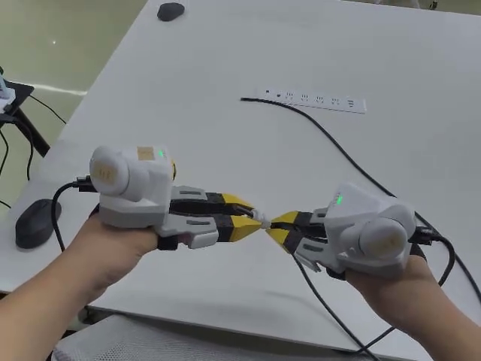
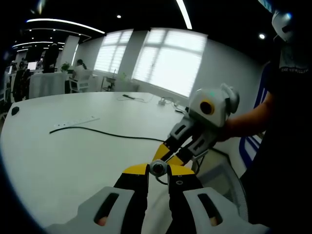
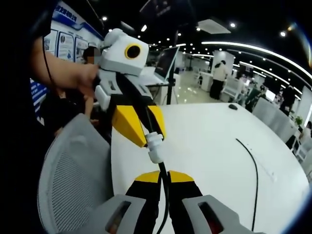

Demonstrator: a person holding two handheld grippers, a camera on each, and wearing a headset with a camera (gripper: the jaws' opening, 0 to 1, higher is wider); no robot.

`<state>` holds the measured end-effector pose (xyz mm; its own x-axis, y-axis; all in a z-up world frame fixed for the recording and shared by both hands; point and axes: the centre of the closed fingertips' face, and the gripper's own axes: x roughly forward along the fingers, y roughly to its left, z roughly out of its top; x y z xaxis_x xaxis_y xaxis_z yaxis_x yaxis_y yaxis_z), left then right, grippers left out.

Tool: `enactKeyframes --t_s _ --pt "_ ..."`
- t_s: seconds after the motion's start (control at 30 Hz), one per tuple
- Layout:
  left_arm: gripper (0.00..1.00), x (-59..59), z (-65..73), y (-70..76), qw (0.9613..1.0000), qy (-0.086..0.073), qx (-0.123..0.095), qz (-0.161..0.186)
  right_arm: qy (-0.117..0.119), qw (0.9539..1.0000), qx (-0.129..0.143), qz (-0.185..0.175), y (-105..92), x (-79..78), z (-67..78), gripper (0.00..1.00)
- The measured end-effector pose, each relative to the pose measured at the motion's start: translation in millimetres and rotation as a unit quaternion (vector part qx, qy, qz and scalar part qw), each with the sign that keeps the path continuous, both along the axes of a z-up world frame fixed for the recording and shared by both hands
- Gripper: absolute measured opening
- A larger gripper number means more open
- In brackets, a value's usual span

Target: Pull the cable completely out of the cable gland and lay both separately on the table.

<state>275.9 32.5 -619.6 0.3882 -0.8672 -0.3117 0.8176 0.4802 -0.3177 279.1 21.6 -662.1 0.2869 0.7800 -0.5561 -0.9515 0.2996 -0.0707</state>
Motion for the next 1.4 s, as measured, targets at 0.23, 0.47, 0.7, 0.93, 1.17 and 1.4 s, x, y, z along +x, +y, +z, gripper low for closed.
enactKeyframes --t_s 0.23,0.47,0.7,0.93,1.17,1.4 --pt "0.15 0.1 3.9 -0.4 1.0000 -0.003 -0.006 0.004 0.011 0.9996 -0.009 -0.023 -11.3 5.5 -9.0 0.00" --pt "0.15 0.7 9.3 -1.1 0.9998 -0.004 -0.017 0.008 0.033 0.9982 -0.005 -0.049 -22.4 10.6 -14.9 0.00" --pt "0.15 2.2 12.2 -1.1 0.9996 -0.006 -0.024 0.011 0.042 0.9966 -0.004 -0.070 -33.1 15.8 -19.8 0.00" --pt "0.15 4.8 14.3 0.3 0.9995 -0.008 -0.028 0.014 0.033 0.9967 -0.011 -0.073 -41.1 19.7 -24.6 0.00" --pt "0.15 5.4 14.2 3.2 0.9994 -0.008 -0.027 0.017 0.029 0.9963 -0.012 -0.080 -47.1 26.1 -25.7 0.00" --pt "0.15 2.9 8.1 3.7 0.9996 -0.006 -0.024 0.016 0.029 0.9962 -0.008 -0.082 -44.7 27.8 -23.7 0.00"
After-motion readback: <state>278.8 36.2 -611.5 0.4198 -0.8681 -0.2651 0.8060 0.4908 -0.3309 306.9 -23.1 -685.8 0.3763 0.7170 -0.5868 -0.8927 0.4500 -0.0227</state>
